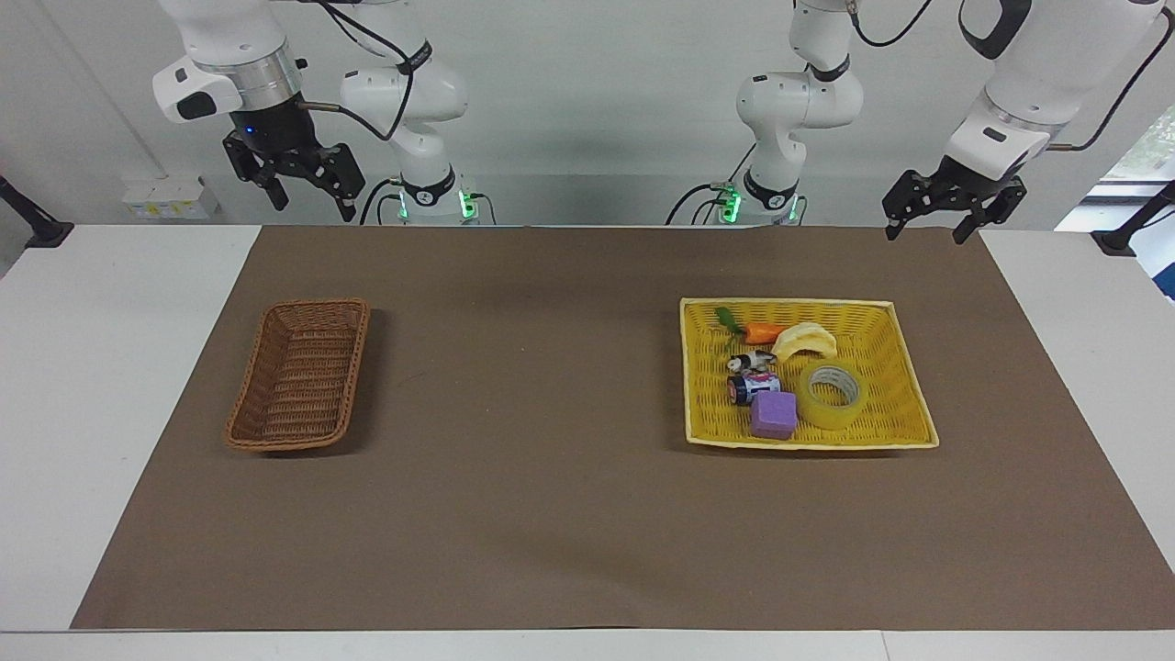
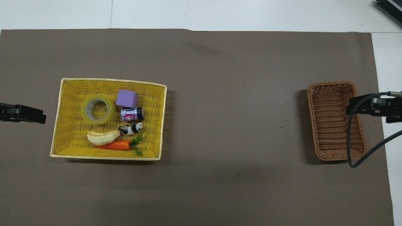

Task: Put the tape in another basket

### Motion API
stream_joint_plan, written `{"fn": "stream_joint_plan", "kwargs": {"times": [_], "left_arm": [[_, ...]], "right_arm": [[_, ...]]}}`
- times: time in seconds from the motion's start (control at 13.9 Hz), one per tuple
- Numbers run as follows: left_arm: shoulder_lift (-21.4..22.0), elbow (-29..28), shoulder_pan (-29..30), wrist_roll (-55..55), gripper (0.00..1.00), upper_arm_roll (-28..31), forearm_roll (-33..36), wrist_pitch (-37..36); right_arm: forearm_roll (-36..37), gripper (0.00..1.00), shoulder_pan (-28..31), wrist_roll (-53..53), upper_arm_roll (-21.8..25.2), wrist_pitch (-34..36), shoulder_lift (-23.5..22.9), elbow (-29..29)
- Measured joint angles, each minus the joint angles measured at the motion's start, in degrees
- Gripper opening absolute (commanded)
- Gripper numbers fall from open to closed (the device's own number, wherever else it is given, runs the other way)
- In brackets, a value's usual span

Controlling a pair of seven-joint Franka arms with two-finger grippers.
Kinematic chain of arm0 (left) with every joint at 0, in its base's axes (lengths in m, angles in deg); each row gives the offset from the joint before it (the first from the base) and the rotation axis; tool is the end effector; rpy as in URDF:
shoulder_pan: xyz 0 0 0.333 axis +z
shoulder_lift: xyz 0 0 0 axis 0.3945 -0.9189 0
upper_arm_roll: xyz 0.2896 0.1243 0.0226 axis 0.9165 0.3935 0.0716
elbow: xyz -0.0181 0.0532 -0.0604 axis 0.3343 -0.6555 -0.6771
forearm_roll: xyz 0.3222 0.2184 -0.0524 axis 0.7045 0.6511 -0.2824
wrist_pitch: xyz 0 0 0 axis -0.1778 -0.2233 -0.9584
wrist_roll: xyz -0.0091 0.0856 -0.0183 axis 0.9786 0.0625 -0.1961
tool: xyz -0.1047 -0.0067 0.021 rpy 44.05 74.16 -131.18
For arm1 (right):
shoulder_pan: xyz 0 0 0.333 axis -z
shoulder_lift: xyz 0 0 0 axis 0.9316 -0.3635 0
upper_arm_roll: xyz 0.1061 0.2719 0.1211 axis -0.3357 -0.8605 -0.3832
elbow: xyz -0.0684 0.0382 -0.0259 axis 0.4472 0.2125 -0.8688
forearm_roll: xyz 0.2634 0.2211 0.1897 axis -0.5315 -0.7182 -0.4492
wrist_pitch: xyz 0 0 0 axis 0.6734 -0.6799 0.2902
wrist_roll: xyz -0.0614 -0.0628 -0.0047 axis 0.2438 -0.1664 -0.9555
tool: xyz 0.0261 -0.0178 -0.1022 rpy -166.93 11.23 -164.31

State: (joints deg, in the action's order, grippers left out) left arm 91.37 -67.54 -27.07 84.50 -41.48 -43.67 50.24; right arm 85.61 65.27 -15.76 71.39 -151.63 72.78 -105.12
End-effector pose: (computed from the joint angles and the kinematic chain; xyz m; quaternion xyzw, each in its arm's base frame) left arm 0.5204 -0.0248 0.6269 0.9980 -0.0613 -0.0151 0.0106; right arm 0.5186 0.0170 0.6629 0.9936 -0.1126 0.0100 0.0071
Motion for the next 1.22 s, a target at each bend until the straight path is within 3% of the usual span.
{"fn": "stream_joint_plan", "kwargs": {"times": [0.29,0.65,0.93,1.22], "left_arm": [[-0.4,0.3,0.1,0.28,1.0,0.01,-2.09,-0.27],[-4.55,2.95,2.16,0.5,1.0,0.12,-2.51,0.47],[-5.95,1.21,3.56,0.4,1.0,0.21,-2.62,6.48],[-8.05,-6.35,4.37,0.43,1.0,0.25,-2.62,19.43]], "right_arm": [[0.0,1.0,0.0,0.0,0.0,0.0,0.0,0.0],[0.0,1.0,0.0,0.0,0.0,0.0,0.0,0.0],[0.0,1.0,0.0,0.0,0.0,0.0,0.0,0.0],[0.0,1.0,0.0,0.0,0.0,0.0,0.0,0.0]]}}
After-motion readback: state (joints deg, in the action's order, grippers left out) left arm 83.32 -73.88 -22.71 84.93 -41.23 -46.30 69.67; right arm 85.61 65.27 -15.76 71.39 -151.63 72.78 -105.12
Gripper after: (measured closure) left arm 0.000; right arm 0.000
